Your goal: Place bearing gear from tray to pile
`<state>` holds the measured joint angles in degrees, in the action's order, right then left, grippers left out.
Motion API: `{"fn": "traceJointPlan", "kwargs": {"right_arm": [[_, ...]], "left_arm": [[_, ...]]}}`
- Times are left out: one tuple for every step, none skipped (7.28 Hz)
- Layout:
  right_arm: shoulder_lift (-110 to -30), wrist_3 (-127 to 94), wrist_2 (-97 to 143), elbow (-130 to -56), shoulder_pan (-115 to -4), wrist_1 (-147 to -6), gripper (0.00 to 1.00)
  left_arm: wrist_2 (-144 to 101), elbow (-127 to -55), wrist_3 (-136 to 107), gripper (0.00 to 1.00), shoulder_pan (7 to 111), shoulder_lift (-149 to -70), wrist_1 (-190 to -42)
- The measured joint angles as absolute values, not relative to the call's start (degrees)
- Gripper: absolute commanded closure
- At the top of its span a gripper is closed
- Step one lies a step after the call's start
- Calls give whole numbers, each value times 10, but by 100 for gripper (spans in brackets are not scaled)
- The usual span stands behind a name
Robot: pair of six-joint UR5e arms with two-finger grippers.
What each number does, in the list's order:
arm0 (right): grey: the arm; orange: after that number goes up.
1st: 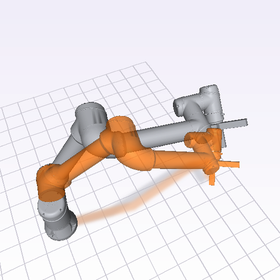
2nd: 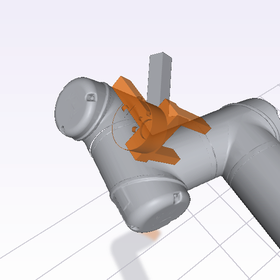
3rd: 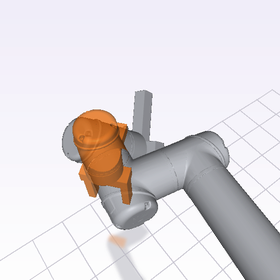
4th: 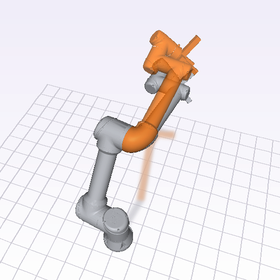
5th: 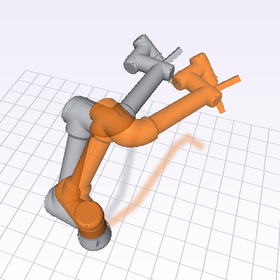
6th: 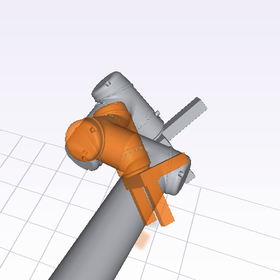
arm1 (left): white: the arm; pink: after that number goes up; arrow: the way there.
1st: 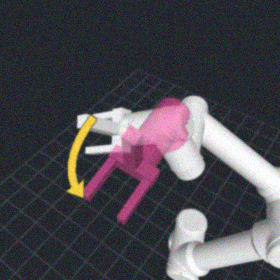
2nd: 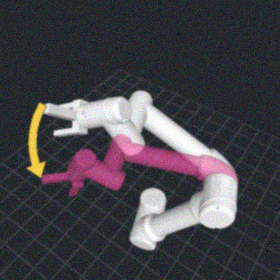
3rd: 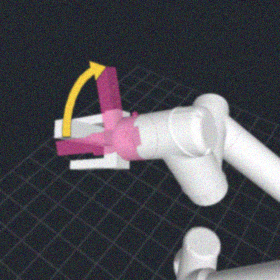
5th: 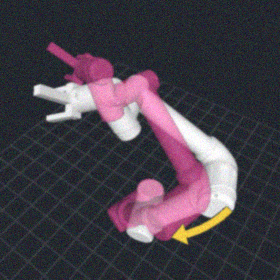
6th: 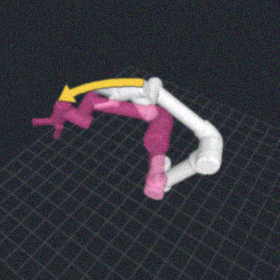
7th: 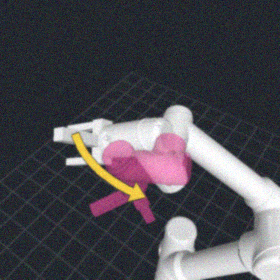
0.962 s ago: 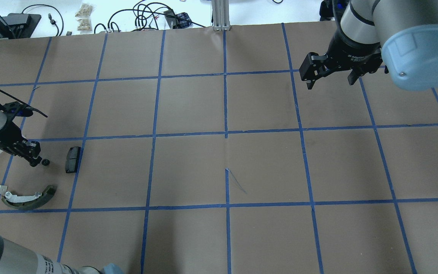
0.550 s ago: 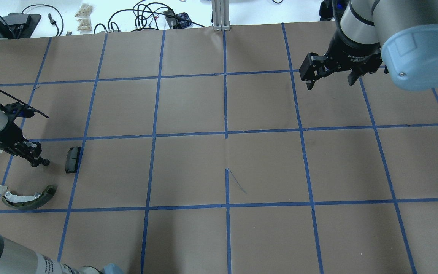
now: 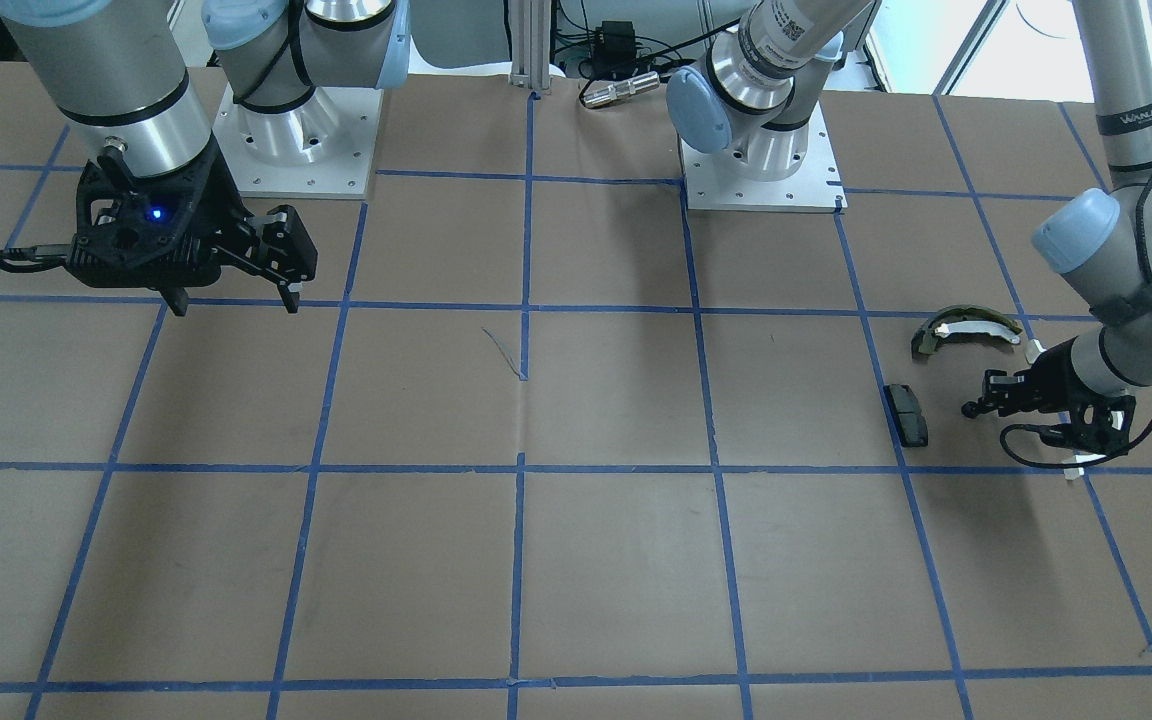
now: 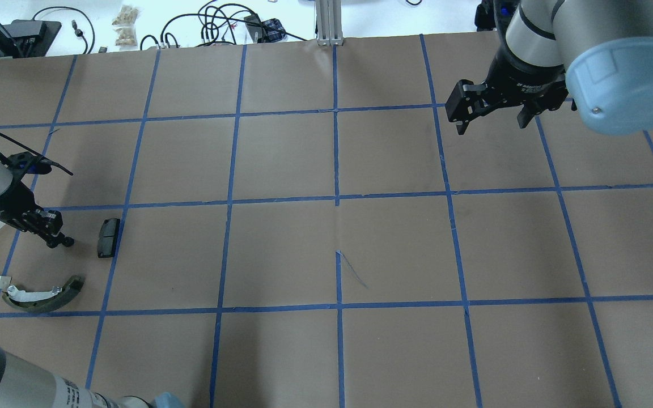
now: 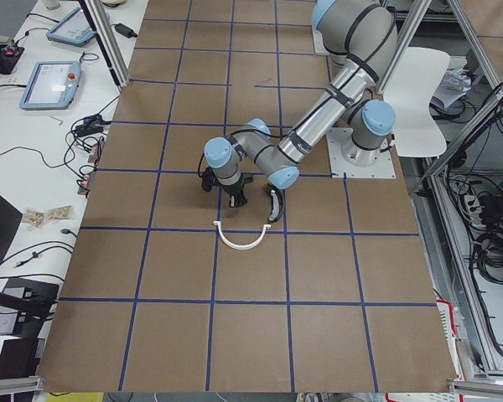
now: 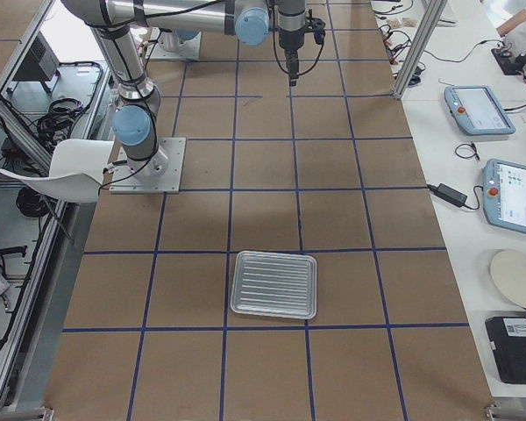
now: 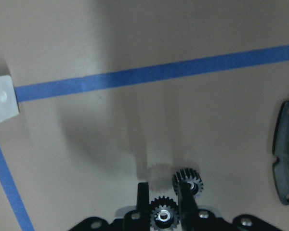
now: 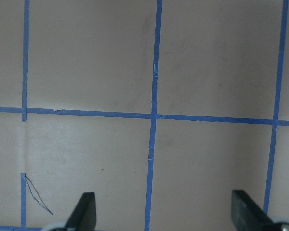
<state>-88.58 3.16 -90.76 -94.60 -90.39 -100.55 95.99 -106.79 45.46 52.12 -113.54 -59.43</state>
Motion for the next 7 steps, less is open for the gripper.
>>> {"fn": "traceJointPlan", "kwargs": {"right_arm": [[-885, 32, -907, -946, -904, -1006, 0], [-885, 32, -907, -946, -904, -1006, 0], [-885, 32, -907, -947, -904, -1006, 0], [-884, 32, -907, -947, -904, -1006, 0], [-884, 32, -907, -947, -904, -1006, 0], [-884, 32, -907, -947, -904, -1006, 0], [-883, 32, -907, -947, -904, -1006, 0]], "left_arm": [[960, -1068, 454, 8, 521, -1135, -595], [959, -1068, 454, 8, 522, -1134, -595], [959, -1066, 453, 7, 525, -1128, -596], [960, -1063, 451, 0, 531, -1117, -601], [959, -1056, 442, 0, 548, -1101, -611], [957, -1041, 413, 0, 582, -1080, -633], [956, -1024, 375, 0, 623, -1054, -662]]}}
